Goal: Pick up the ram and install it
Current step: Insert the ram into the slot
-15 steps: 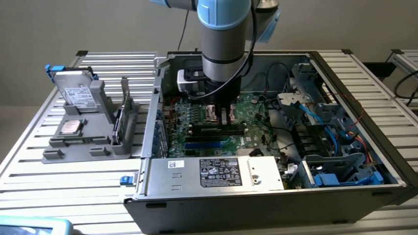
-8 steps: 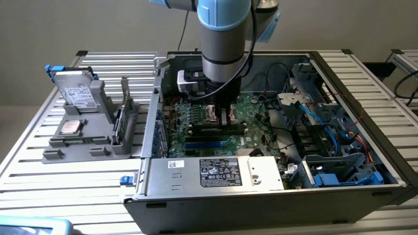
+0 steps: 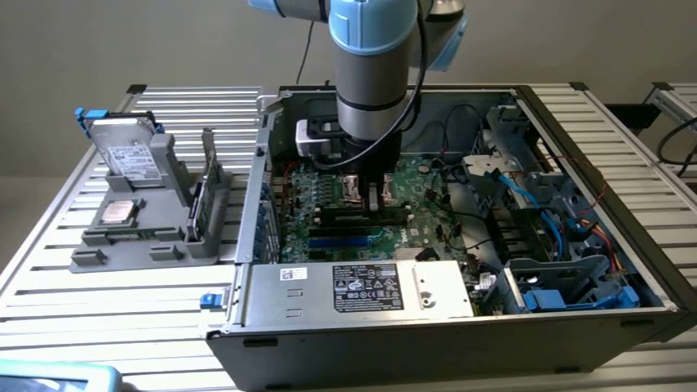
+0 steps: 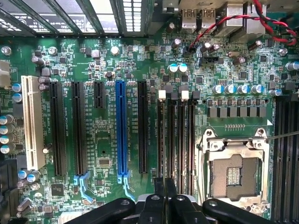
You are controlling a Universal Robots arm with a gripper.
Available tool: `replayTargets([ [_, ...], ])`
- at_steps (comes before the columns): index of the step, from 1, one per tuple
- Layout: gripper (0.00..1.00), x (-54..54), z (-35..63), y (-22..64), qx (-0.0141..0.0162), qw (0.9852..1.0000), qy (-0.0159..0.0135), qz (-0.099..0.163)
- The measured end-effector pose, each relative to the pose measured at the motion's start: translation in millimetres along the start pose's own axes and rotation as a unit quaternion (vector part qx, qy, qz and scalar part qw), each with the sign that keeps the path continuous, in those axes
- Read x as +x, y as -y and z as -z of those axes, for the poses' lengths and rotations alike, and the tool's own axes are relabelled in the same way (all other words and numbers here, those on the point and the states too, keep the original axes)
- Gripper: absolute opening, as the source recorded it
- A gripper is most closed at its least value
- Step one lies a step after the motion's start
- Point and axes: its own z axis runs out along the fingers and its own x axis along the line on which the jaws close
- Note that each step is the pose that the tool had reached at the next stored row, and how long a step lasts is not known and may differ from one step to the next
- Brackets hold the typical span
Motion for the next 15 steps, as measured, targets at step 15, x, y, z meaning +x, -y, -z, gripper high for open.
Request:
replayTargets([
  [15, 0.33, -1.4, 18.3, 1.4, -0.0002, 1.0, -0.0006, 0.0],
])
